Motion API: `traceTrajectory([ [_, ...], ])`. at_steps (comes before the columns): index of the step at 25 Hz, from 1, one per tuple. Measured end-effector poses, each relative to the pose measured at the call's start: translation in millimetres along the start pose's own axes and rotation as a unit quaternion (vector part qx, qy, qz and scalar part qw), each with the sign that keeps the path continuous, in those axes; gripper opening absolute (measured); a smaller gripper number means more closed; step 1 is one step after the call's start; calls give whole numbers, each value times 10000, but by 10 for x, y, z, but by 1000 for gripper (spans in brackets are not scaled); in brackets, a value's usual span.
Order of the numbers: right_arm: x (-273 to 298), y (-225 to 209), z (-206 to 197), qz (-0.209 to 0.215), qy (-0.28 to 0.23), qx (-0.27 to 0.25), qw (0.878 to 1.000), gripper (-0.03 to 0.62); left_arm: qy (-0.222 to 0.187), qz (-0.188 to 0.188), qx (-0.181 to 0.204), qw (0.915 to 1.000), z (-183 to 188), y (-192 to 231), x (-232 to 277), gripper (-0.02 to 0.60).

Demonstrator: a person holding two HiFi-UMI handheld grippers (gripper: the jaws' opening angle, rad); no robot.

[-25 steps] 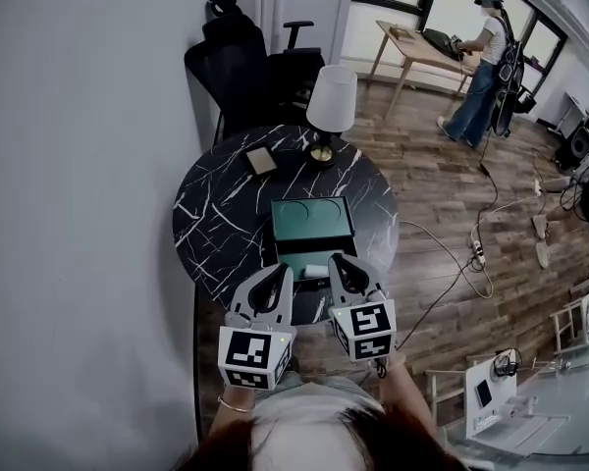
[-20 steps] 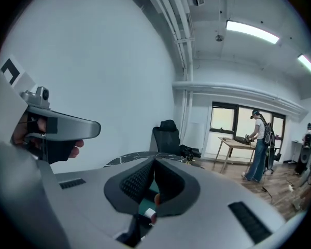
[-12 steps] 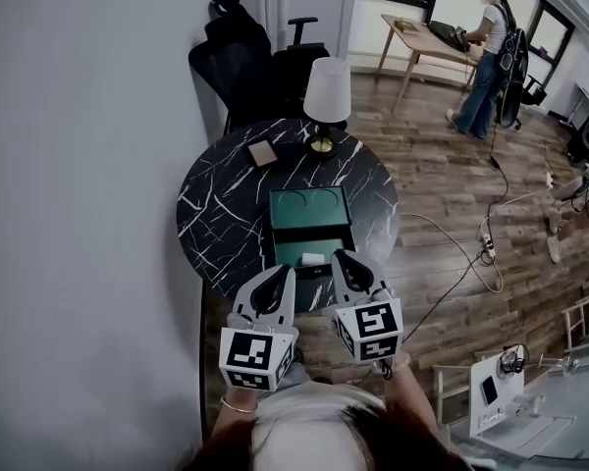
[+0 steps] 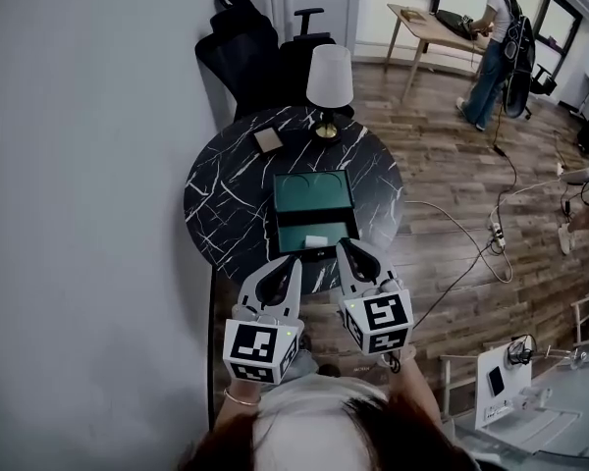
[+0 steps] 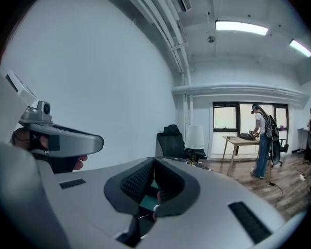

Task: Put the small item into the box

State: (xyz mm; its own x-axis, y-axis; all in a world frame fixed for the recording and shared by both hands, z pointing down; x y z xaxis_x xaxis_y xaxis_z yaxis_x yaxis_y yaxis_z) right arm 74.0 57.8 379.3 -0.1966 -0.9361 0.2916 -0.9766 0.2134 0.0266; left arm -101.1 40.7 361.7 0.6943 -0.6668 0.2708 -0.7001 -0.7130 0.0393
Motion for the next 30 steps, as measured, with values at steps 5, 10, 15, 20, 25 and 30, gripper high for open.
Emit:
traceTrajectory([
  [5, -165, -2, -11, -22, -104, 1, 9999, 26, -8, 53, 4, 10000, -10, -80, -72, 9],
  [10, -335, 9, -46, -16, -161, -21, 9999, 26, -51, 120, 21, 9999, -13, -163, -148, 9],
  [15, -504, 40, -90, 42, -174, -63, 9998, 26, -95, 172, 16, 9998, -24, -272, -243, 9],
  [20, -700, 40, -99, 81, -216, -75, 9997, 26, -122, 214, 30, 9997, -14, -406, -339, 9],
  [25, -841, 27, -131, 116, -245, -94, 9996, 25, -139, 241, 29, 9996, -17, -515, -392, 9],
  [30, -968, -3, -168, 118, -301, -102, 9994, 25, -146, 279, 36, 9995, -28, -614, -430, 9],
])
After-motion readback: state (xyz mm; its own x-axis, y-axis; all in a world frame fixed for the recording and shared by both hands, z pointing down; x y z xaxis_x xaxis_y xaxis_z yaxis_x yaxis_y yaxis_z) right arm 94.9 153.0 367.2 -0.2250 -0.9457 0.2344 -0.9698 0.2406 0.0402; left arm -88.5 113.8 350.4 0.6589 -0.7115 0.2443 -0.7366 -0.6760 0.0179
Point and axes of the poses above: the fingertips, and each gripper's own axes: x forward along the fingers, y to its left, z out of its top, the point moved 10 cm from there along -x, backward along the fingers, and after that the axes turned 6 degrees about y, right-handed, at the moved point
